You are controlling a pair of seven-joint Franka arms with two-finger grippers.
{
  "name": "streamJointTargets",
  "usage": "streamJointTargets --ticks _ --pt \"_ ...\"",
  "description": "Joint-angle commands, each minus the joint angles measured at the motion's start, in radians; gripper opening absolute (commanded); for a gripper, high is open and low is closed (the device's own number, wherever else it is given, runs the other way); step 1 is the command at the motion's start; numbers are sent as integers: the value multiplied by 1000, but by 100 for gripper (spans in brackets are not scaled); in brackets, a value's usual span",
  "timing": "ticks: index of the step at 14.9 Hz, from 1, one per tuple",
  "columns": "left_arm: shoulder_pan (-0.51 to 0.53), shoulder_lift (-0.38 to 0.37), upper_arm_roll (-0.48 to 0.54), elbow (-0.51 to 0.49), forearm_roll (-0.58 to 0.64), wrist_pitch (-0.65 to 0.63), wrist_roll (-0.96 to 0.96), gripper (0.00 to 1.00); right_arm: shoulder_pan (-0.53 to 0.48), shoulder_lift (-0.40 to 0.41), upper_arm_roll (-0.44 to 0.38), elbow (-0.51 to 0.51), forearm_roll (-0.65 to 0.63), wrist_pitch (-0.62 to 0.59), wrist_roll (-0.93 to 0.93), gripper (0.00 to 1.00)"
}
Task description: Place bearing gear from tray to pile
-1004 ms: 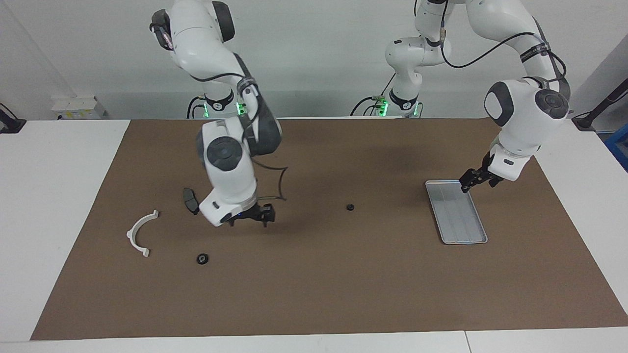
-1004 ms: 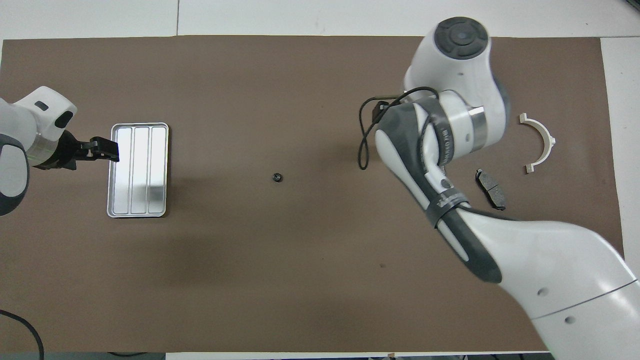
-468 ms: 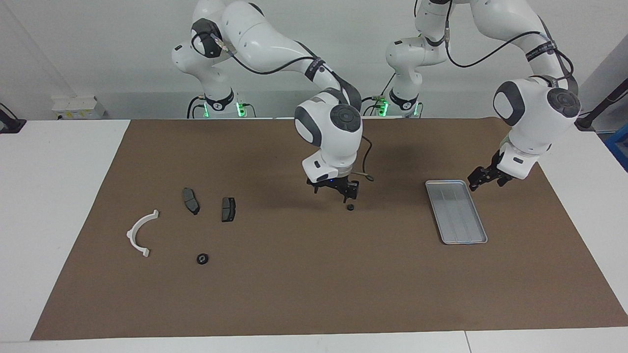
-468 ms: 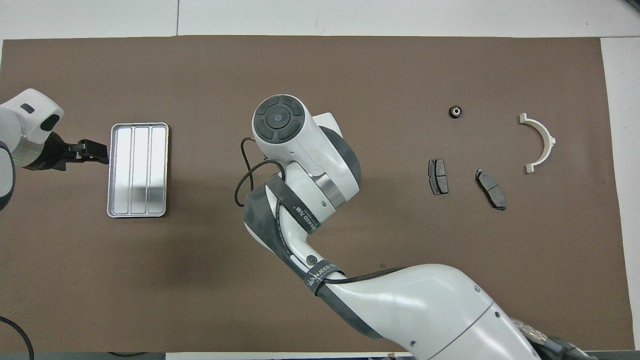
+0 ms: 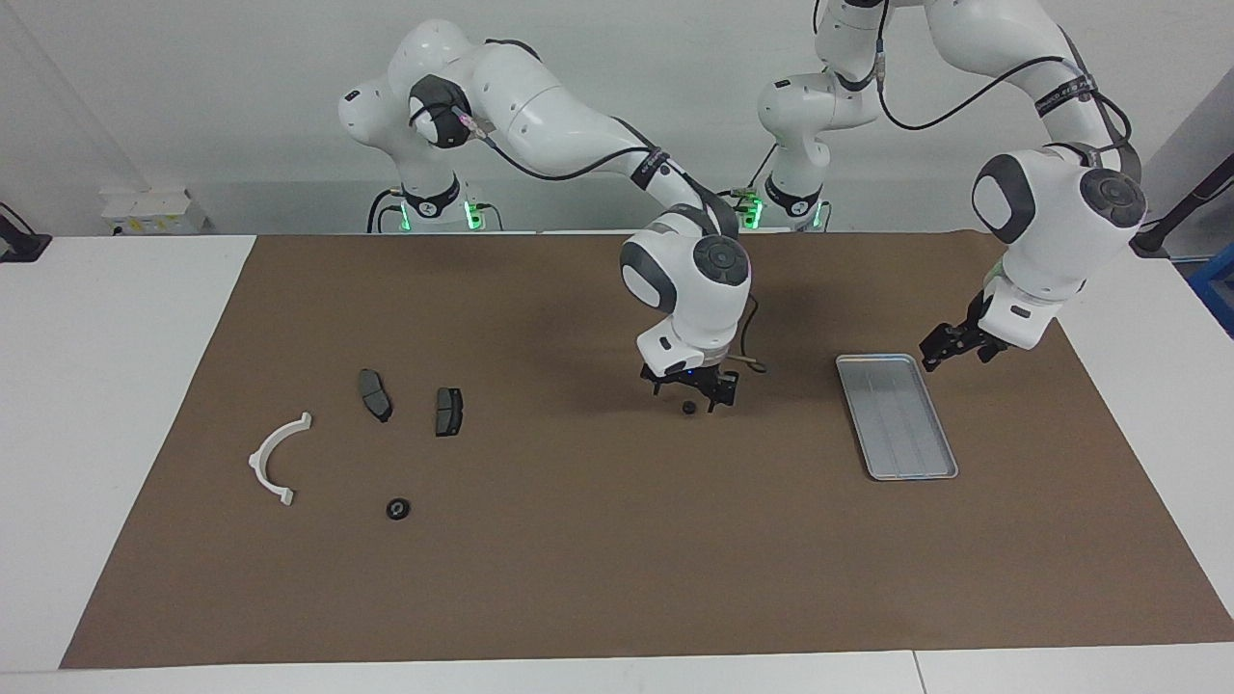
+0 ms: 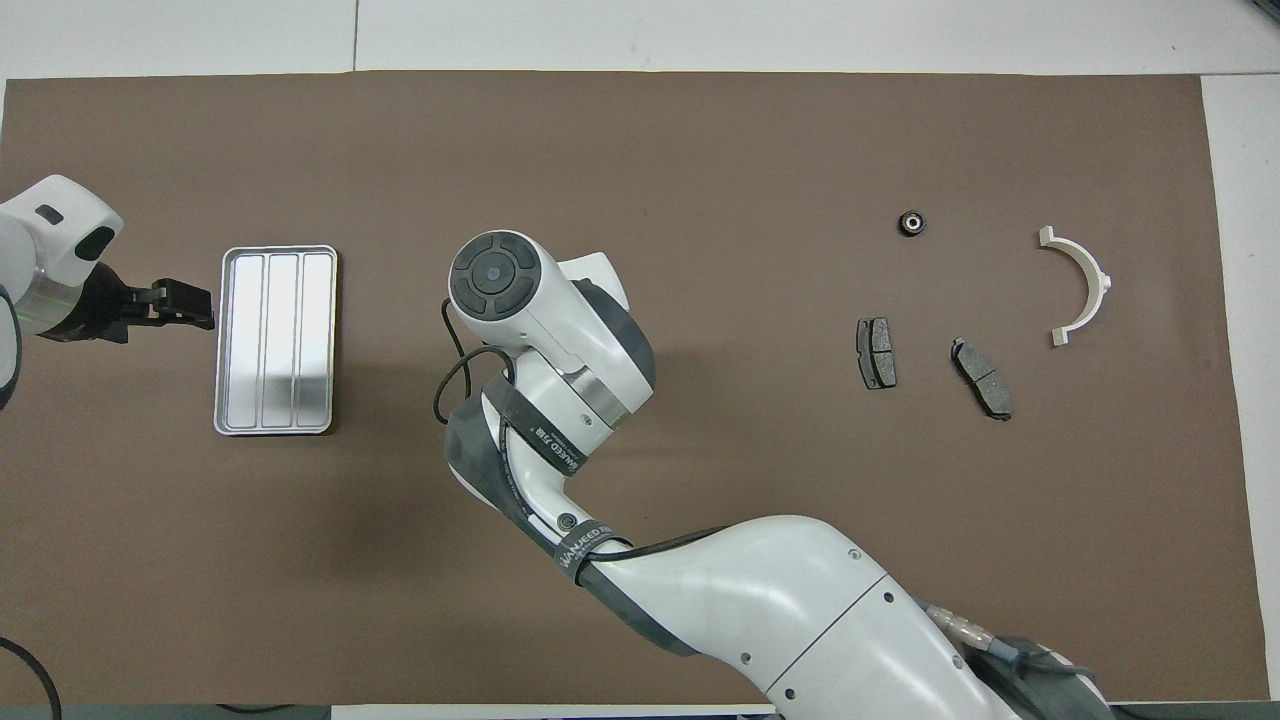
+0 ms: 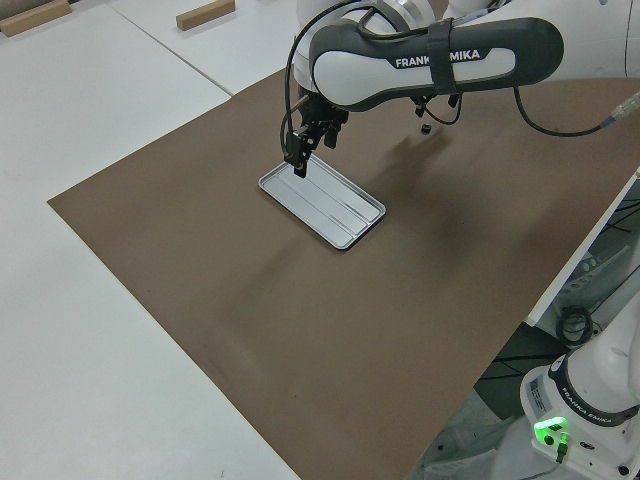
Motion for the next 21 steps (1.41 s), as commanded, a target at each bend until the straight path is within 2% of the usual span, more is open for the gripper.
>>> streamJointTargets --ticks 1,3,6,8,11,18,19,20,21 --pt "-3 -114 -3 -5 -2 -121 2 100 7 37 -8 44 -12 4 21 100" --pt "-2 -188 -3 -2 -4 -189 2 100 8 38 -8 43 -12 6 23 97" --pt "4 -216 -2 49 -2 -272 2 100 8 41 -8 41 -12 6 23 73" --pt "9 -216 0 55 -2 -267 9 100 8 43 -6 41 -12 9 24 56" --pt "29 -211 10 67 4 -255 14 100 8 41 -5 34 -10 25 27 53" --pt "43 -210 10 67 4 -244 11 100 22 38 -3 30 -7 30 32 36" --pt "43 -208 10 74 4 -243 11 100 22 38 -3 29 -8 30 32 30" --pt "43 -205 9 90 4 -254 11 100 22 38 -3 29 -10 30 30 18" --pt "41 -205 9 97 4 -260 11 100 19 38 -3 29 -12 30 30 3"
